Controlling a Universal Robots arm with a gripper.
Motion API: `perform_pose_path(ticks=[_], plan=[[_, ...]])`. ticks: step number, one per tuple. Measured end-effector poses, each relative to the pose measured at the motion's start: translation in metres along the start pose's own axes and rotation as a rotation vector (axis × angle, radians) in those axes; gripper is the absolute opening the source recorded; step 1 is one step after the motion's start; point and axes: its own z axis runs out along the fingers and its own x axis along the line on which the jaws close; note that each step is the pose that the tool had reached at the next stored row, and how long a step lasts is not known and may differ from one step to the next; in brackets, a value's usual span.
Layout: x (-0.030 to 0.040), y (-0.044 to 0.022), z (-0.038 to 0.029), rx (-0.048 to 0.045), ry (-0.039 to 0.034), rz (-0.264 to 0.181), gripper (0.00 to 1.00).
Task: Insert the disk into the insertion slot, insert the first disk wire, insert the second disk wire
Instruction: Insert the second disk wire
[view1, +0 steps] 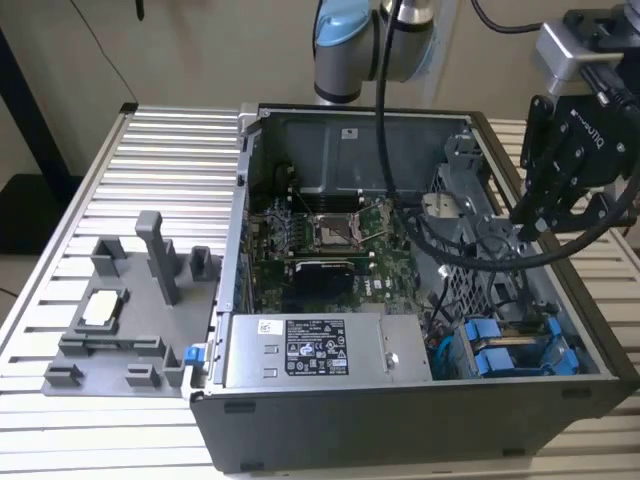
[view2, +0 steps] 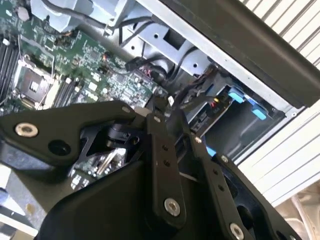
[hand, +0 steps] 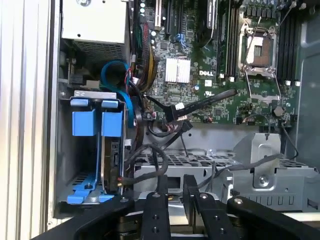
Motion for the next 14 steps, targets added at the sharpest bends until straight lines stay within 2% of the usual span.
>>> perform_pose_path(ticks=[5,7,10,14], plan=[[-0.0014,0.0212,0.0019,0.0169,0.0132,-0.002,0.27],[-0.0017,0.0285,0.0027,0.0231,0.0225,-0.003,0.27],[-0.0021,0.0378,0.0035,0.0344,0.0447,-0.003,0.27],[-0.0034,0.0465,0.0043,0.0495,0.0906,-0.005,0.27]])
